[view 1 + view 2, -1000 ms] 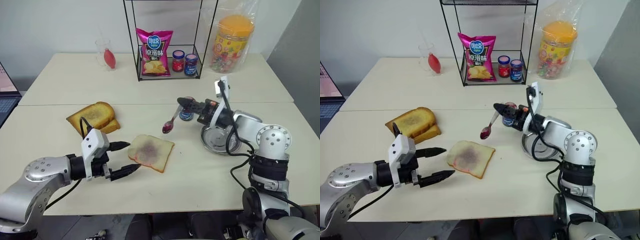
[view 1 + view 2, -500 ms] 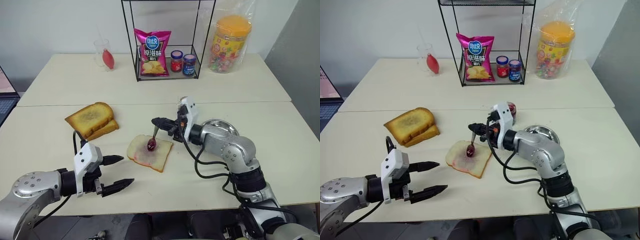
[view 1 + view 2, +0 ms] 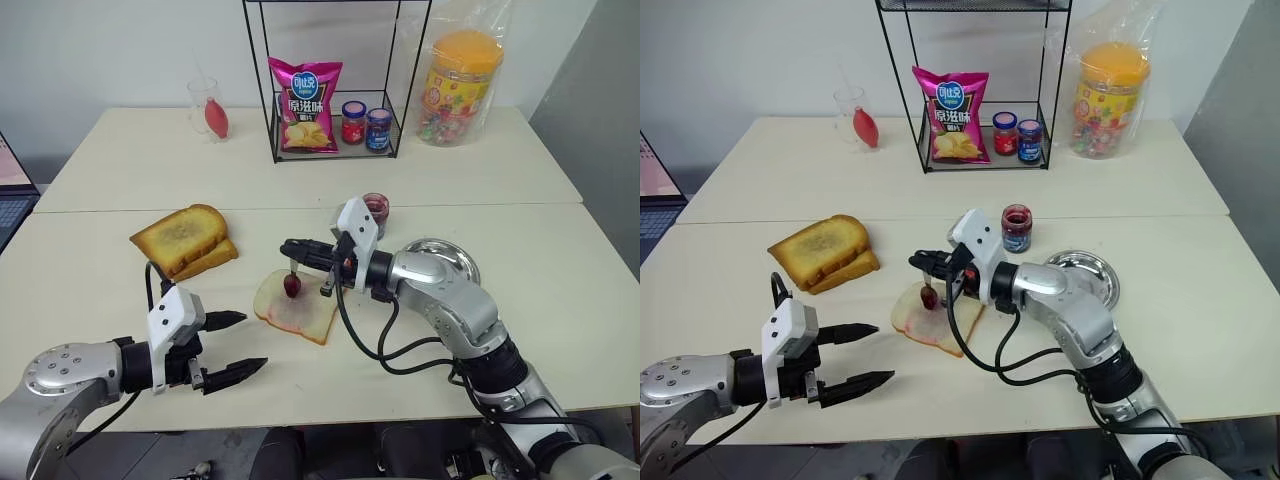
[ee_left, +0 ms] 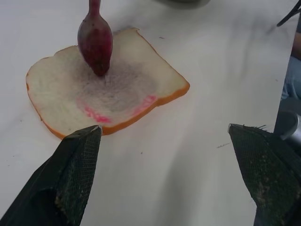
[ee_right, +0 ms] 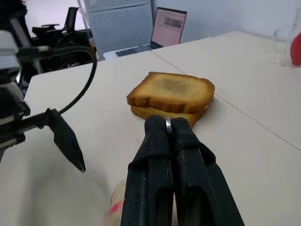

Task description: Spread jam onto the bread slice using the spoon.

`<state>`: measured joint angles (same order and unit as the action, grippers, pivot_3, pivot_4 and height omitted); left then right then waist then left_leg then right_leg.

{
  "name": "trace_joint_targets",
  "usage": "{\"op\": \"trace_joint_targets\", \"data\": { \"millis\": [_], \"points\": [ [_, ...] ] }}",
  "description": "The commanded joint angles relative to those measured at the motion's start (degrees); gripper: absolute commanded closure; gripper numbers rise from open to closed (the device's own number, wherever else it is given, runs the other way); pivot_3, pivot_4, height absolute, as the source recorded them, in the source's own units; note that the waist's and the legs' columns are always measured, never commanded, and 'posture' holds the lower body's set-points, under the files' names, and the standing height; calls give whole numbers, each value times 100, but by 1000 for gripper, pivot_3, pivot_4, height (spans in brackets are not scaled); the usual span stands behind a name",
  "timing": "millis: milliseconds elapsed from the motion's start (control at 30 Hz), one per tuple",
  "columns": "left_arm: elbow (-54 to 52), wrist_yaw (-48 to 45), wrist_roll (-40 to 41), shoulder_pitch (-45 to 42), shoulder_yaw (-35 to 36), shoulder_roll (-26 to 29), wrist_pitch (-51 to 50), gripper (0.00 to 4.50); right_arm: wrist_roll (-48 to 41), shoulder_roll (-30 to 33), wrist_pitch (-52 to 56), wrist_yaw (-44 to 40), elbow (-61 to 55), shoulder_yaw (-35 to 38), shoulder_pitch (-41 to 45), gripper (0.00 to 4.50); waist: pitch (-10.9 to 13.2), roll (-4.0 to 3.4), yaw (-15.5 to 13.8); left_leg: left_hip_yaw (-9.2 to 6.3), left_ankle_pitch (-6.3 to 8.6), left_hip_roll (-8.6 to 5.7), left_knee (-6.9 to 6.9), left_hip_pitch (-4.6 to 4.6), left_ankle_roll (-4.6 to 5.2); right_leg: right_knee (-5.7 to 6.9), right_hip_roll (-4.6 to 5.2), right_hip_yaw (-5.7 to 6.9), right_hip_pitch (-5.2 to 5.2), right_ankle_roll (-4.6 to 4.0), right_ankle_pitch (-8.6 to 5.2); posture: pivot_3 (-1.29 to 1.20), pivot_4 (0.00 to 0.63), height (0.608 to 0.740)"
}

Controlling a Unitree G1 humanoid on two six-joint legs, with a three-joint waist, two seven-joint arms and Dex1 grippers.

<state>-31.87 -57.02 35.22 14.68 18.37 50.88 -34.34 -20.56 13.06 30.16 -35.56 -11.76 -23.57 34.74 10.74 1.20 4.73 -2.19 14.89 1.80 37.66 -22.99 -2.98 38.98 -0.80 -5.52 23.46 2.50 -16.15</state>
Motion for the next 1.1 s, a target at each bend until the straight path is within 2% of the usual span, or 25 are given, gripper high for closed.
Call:
{"op": "trace_joint_targets", "data": {
  "millis": [33, 300, 700, 1100],
  "points": [
    [-106, -72, -1, -52, 91, 88, 123, 0, 245, -33, -469, -239, -219, -47, 131, 4464, 0, 0, 0, 0, 0, 0, 0, 0, 0, 0, 0, 0, 0, -1, 1, 0, 150, 740],
    [-105, -62, -7, -47, 90, 105, 111, 0, 569, 62, -850, -535, -276, 11, 169, 4464, 0, 0, 0, -1, 0, 0, 0, 1, 0, 1, 0, 1, -1, -21, 12, 0, 150, 740],
    [-70, -62, -42, -74, 62, 104, 130, 0, 554, 109, -873, -769, -134, 271, 302, 4464, 0, 0, 0, -3, 0, 0, 1, 1, 0, 2, 0, 2, -1, -22, 13, 0, 150, 740],
    [35, -102, -62, -115, 27, 109, 207, 0, -1336, -605, 1780, 6, -40, 1632, 17, 4464, 0, 1, -2, -11, 0, 0, 3, 1, 0, 4, 0, 8, -6, -24, 13, 0, 150, 740]
  ]
}}
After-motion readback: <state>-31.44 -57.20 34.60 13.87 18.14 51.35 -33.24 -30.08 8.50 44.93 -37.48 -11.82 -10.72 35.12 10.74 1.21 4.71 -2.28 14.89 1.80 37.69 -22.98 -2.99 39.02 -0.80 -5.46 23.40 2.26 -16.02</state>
